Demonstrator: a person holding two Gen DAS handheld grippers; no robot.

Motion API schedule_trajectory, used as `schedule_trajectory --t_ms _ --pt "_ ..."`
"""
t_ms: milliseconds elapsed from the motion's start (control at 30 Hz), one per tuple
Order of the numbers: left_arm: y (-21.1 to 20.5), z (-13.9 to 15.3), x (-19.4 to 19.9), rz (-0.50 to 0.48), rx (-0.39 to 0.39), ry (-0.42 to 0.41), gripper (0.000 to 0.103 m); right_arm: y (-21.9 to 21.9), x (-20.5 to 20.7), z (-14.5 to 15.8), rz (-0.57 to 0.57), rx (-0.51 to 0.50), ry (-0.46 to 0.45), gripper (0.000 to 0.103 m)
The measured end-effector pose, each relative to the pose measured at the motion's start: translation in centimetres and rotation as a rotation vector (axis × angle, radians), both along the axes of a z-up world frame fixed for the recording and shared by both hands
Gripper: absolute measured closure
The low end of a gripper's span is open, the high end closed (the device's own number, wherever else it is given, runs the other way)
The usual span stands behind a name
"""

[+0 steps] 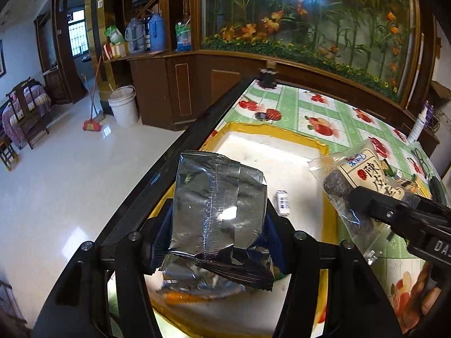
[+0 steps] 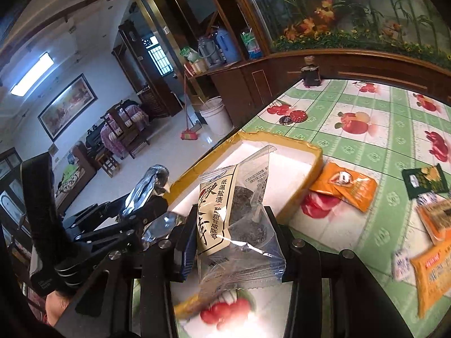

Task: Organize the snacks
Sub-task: 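Lower the foil pack into the tray and open the left gripper while the right gripper releases the plum bag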

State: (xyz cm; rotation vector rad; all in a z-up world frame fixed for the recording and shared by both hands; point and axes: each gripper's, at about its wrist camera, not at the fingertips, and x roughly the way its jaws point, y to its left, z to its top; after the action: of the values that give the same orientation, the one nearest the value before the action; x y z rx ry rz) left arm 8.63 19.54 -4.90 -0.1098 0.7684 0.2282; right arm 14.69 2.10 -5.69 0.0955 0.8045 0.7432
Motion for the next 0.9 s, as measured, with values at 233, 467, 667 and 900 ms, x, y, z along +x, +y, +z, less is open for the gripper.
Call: schedule_trajectory --t_ms 233,467,667,900 --pt "0.4 -1.3 3.3 -0.022 0.005 0.085 0.045 3.0 4.1 -2.1 -0.037 -0.025 0.031 0.060" --pt "0.5 -3.1 7.1 -0.032 -0.020 0.184 0.045 4.2 7.6 -4.0 -0.081 -0.071 0.065 0.060" --pt "0.8 -3.8 7.8 0.004 -0.008 0.231 0.037 3.8 8.9 -5.2 -0.100 -0.070 0.079 0.060" --pt "0.4 -2.8 7.0 0.033 0.069 0.216 0.021 3.8 8.5 -4.5 -0.108 -0.080 0.060 0.049"
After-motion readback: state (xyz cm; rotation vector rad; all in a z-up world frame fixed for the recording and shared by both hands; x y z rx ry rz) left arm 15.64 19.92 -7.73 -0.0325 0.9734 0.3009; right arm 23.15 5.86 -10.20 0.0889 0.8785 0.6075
